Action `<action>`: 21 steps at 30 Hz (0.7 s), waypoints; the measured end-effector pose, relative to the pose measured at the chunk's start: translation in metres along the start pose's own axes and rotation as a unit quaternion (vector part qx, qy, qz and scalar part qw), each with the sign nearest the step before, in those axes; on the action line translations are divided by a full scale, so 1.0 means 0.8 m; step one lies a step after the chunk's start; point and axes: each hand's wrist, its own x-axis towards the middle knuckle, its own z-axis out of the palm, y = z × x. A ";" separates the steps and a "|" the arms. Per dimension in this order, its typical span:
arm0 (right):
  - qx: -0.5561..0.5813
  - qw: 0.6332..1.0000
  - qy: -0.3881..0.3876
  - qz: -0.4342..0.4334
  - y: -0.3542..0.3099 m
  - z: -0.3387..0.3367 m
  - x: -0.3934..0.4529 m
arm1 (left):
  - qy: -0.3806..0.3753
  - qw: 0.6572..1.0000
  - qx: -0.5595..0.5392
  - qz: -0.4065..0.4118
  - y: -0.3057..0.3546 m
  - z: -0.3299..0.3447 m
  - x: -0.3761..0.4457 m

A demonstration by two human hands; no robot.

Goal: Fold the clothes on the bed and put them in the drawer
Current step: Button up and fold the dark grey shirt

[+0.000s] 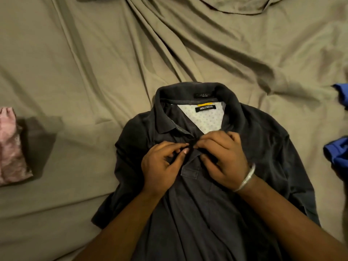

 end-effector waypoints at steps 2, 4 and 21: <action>0.024 0.999 -0.033 -0.009 0.003 0.009 0.011 | -0.006 1.000 -0.022 -0.020 -0.002 -0.002 0.001; 0.029 0.999 -0.034 0.007 0.007 0.020 0.010 | -0.010 0.999 -0.029 -0.035 -0.003 -0.003 0.002; 0.011 0.998 0.057 0.026 0.026 0.051 -0.008 | -0.080 0.972 -0.122 -0.183 0.021 -0.013 0.013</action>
